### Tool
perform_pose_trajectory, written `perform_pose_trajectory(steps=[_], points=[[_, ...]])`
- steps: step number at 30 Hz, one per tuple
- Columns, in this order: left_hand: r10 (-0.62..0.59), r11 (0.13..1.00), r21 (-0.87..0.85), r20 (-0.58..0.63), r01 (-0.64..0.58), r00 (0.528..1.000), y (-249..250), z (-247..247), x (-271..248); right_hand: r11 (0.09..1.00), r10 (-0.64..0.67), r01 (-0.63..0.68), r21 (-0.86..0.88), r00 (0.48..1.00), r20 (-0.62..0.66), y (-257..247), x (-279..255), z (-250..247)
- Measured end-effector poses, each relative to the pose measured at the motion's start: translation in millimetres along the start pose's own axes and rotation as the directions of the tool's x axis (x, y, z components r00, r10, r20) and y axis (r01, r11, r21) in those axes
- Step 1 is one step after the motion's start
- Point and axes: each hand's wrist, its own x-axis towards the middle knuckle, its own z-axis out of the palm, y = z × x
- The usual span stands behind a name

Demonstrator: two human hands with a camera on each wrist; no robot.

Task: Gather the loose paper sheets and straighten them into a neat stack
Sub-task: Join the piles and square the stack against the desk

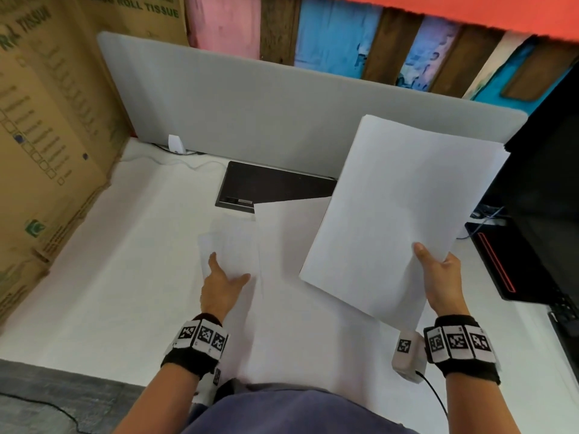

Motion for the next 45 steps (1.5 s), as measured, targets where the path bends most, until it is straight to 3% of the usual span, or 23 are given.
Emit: perform_pose_trajectory(steps=[2, 4, 8, 12, 17, 19, 22, 24, 27, 31, 32, 35, 36, 38, 40, 42, 45], points=[[-0.033, 0.983, -0.174, 0.125, 0.054, 0.992, 4, 0, 9, 1.000, 0.000, 0.000, 0.000, 1.000, 0.004, 1, 2, -1], [-0.049, 0.970, -0.224, 0.213, 0.098, 0.976, 14, 9, 14, 1.000, 0.005, -0.005, 0.004, 1.000, 0.006, 2, 2, -2], [-0.046, 0.991, -0.114, 0.189, 0.069, 0.981, 40, 50, 14, 0.999, 0.027, -0.027, 0.022, 1.000, -0.005, 7, 3, -6], [0.004, 0.997, 0.071, 0.249, -0.022, 0.969, 57, 93, -4, 0.998, 0.050, -0.049, 0.024, 0.998, -0.039, 12, 3, -11], [0.031, 0.999, -0.051, 0.424, -0.010, 0.905, 46, 106, 2, 0.997, 0.071, -0.069, 0.028, 0.994, -0.078, 16, 4, -22], [0.041, 0.989, -0.143, 0.409, 0.020, 0.911, 43, 83, 18, 0.997, 0.073, -0.071, 0.029, 0.994, -0.087, 17, 4, -25], [0.068, 0.955, -0.296, 0.285, 0.021, 0.956, 39, 38, 44, 0.997, 0.069, -0.066, 0.032, 0.992, -0.105, 15, 4, -30], [0.099, 0.934, -0.356, 0.295, 0.013, 0.950, 35, 22, 47, 0.998, 0.062, -0.058, 0.036, 0.992, -0.113, 14, 3, -32], [0.126, 0.940, -0.340, 0.377, 0.011, 0.917, 29, 27, 36, 0.997, 0.065, -0.061, 0.039, 0.992, -0.108, 14, 3, -29], [0.121, 0.879, -0.477, 0.231, 0.004, 0.965, 29, 25, 39, 0.998, 0.060, -0.056, 0.042, 0.993, -0.100, 13, 2, -28], [0.112, 0.878, -0.478, 0.277, 0.036, 0.954, 28, 25, 36, 0.998, 0.057, -0.053, 0.040, 0.993, -0.099, 13, 2, -28], [0.120, 0.957, -0.288, 0.519, 0.041, 0.846, 15, 35, 22, 0.998, 0.053, -0.051, 0.027, 0.995, -0.082, 13, 2, -26], [0.125, 0.970, -0.242, 0.504, 0.001, 0.854, 12, 36, 22, 0.999, 0.052, -0.050, 0.020, 0.996, -0.077, 13, 3, -25], [0.136, 0.976, -0.204, 0.330, -0.070, 0.934, 12, 22, 34, 0.999, 0.039, -0.040, -0.002, 0.996, -0.075, 12, 4, -26], [0.165, 0.963, -0.237, 0.145, -0.128, 0.975, 21, -11, 52, 0.999, 0.015, -0.018, -0.037, 0.996, -0.090, 9, 6, -29], [0.190, 0.929, -0.327, 0.017, -0.175, 0.982, 36, -50, 60, 0.998, -0.005, -0.002, -0.066, 0.994, -0.110, 6, 8, -32], [0.286, 0.866, -0.422, -0.024, -0.269, 0.958, 58, -89, 55, 0.997, -0.003, -0.004, -0.075, 0.995, -0.102, 2, 10, -28]])
